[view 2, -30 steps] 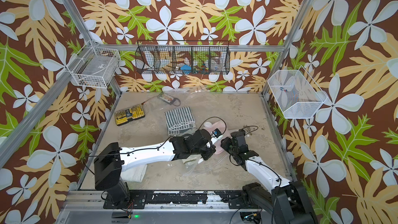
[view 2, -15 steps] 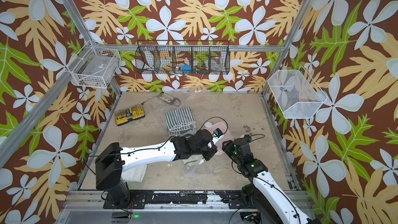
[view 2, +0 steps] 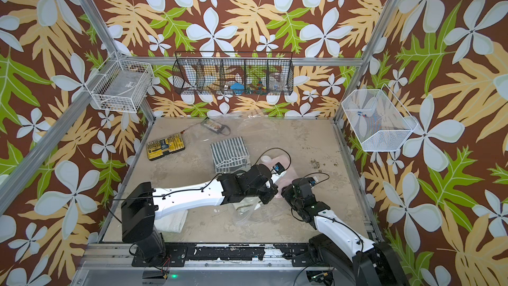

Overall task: Place the folded towel into the vacuum bag
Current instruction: Place the towel in the vacuum bag.

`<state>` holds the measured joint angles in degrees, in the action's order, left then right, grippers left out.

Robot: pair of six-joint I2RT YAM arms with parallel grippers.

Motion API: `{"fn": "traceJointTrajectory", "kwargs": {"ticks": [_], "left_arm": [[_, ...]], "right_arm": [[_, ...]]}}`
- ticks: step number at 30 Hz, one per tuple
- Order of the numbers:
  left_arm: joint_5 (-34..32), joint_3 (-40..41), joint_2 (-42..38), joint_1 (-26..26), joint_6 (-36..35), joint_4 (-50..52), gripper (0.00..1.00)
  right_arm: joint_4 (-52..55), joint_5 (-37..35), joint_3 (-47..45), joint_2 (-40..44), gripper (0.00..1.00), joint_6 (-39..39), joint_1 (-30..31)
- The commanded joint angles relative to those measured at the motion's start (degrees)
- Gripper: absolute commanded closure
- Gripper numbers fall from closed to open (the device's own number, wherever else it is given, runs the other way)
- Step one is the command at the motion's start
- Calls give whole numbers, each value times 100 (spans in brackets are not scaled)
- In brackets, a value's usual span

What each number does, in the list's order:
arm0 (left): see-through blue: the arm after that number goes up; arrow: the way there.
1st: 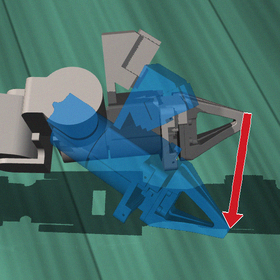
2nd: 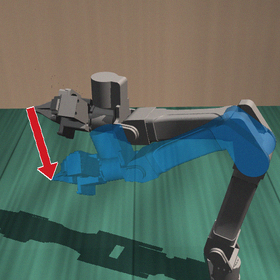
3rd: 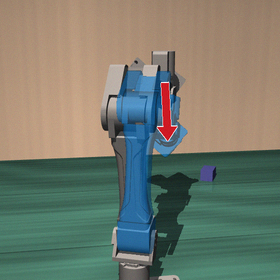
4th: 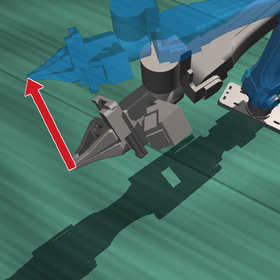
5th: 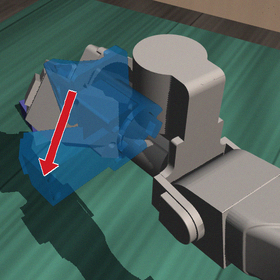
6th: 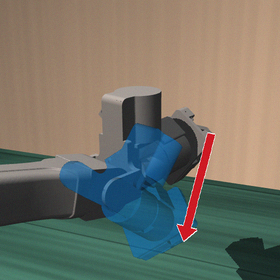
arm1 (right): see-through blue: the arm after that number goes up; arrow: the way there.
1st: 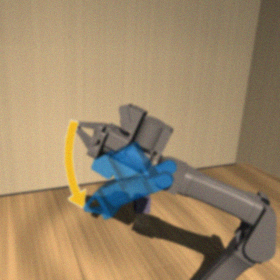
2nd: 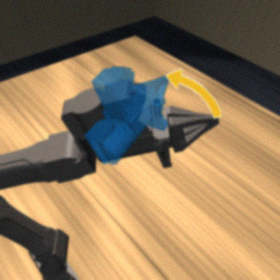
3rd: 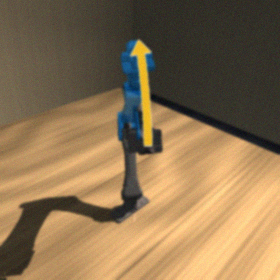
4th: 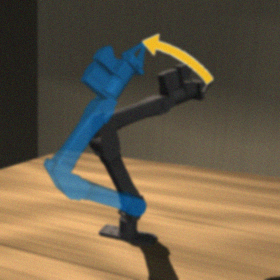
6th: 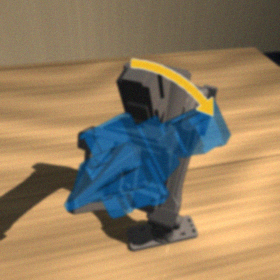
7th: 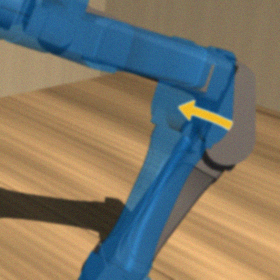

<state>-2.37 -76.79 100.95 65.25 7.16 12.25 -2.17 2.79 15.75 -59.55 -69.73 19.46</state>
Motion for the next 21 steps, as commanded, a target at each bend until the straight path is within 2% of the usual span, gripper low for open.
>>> {"fn": "traceJointTrajectory", "kwargs": {"ticks": [1,12,21], "left_arm": [[147,-79,52,14,-13,-34,100],[261,-248,134,25,-65,-12,100],[306,-353,193,40,-100,-5,100]], "right_arm": [[-1205,-364,-136,-466,52,-396,-2],[-3087,-866,1,-1977,80,-334,20],[-3793,-982,579,-2954,84,134,93]]}}
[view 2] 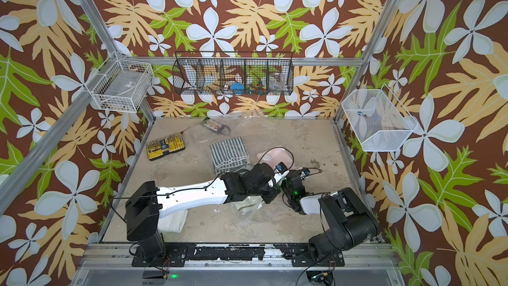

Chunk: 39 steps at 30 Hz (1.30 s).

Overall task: Place the folded towel into the vacuum bag
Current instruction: Place the towel in the vacuum bag.

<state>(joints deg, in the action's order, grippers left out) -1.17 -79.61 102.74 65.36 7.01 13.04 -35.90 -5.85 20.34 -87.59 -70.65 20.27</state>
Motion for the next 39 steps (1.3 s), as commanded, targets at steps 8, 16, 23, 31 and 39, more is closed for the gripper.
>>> {"fn": "traceJointTrajectory", "kwargs": {"ticks": [8,16,23,31,39], "left_arm": [[187,-125,26,29,-111,-64,100],[193,-184,-3,29,-129,-27,100],[177,-195,0,29,-129,-1,100],[137,-112,-27,29,-129,-1,100],[-32,136,-173,24,-29,-89,85]], "right_arm": [[-871,-32,604,-853,85,578,22],[-1772,250,770,-1063,84,575,15],[-1472,760,1417,-1674,82,625,4],[-1074,890,1690,-1901,73,397,-75],[-338,694,1066,-903,45,629,-80]]}}
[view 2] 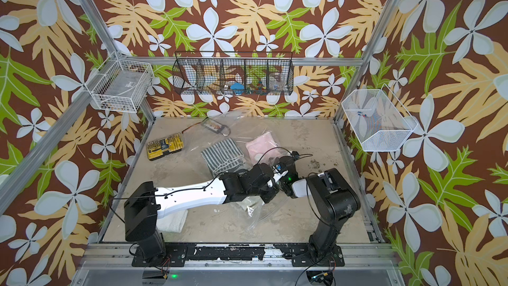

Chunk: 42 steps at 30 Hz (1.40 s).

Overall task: Place the folded towel into the vacuum bag
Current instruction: Place the towel in the vacuum bag, then adjust the vacuum bag at the center of the board.

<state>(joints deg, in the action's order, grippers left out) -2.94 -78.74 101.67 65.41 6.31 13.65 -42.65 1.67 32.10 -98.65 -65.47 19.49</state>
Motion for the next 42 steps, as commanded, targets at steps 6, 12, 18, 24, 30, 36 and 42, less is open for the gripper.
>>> {"fn": "traceJointTrajectory", "kwargs": {"ticks": [6,12,18,24,30,36,42], "left_arm": [[95,359,-465,24,224,-160,65],[-98,1341,-1459,-58,968,-334,55],[-473,2349,-2110,-274,1927,-477,54],[-484,3142,-2552,-747,2545,-618,54],[-392,3707,-2811,-904,3002,-871,54],[-342,4042,-2925,-1005,3366,-936,53],[45,4524,-2847,-1403,3742,-1317,53]], "right_arm": [[1198,-45,-643,1136,37,254,-1],[3019,-156,-1025,2616,35,681,-59],[4958,-602,-1263,4596,35,1136,-98],[6782,-1287,-390,5606,35,1819,-173],[7069,-1297,851,5201,39,2572,-171],[6575,-625,1218,3906,45,2816,282],[5743,-175,1053,2851,48,2676,967]]}}
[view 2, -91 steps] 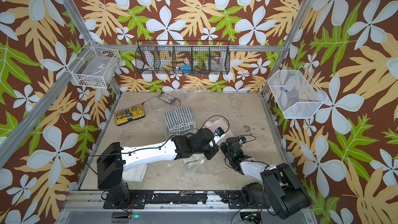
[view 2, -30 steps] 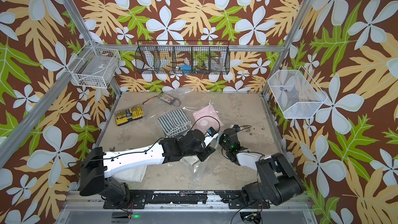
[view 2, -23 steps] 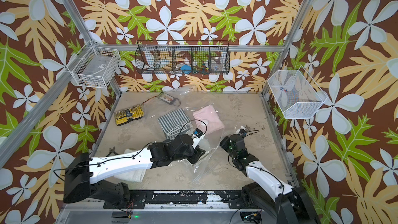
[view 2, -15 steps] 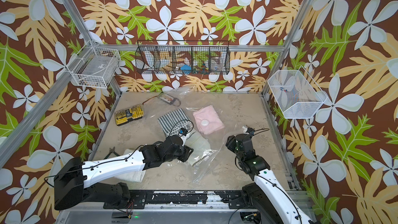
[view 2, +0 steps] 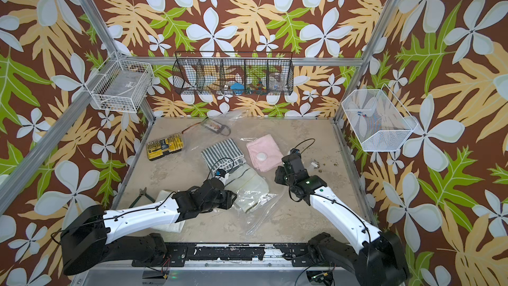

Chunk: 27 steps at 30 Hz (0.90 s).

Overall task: Place the folded towel into the vacuum bag
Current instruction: Adjust the vacuum bag at the center of the board.

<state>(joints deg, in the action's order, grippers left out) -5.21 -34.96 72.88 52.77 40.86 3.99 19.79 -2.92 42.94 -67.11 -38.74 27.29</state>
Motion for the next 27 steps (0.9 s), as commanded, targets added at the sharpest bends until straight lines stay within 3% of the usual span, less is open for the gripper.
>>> {"fn": "traceJointTrajectory", "kwargs": {"ticks": [1,8,15,19,25,27], "left_arm": [[341,209,72,-202,337,-473,53],[483,24,738,-641,183,-946,53],[540,-425,1064,-1134,-206,-942,53],[442,-516,822,-1417,-429,-609,53],[137,-605,-57,-1612,-645,192,53],[-46,-793,-310,-1619,-766,544,53]], "right_arm": [[-611,359,-53,-469,48,-10,248],[-1139,686,-128,-1724,50,18,618],[-1506,956,-183,-2188,51,-594,1433],[-1539,932,-136,-2223,51,-788,1553],[-309,-238,660,-1793,47,-299,1743],[16,-329,1055,-1727,46,-156,1908]]}}
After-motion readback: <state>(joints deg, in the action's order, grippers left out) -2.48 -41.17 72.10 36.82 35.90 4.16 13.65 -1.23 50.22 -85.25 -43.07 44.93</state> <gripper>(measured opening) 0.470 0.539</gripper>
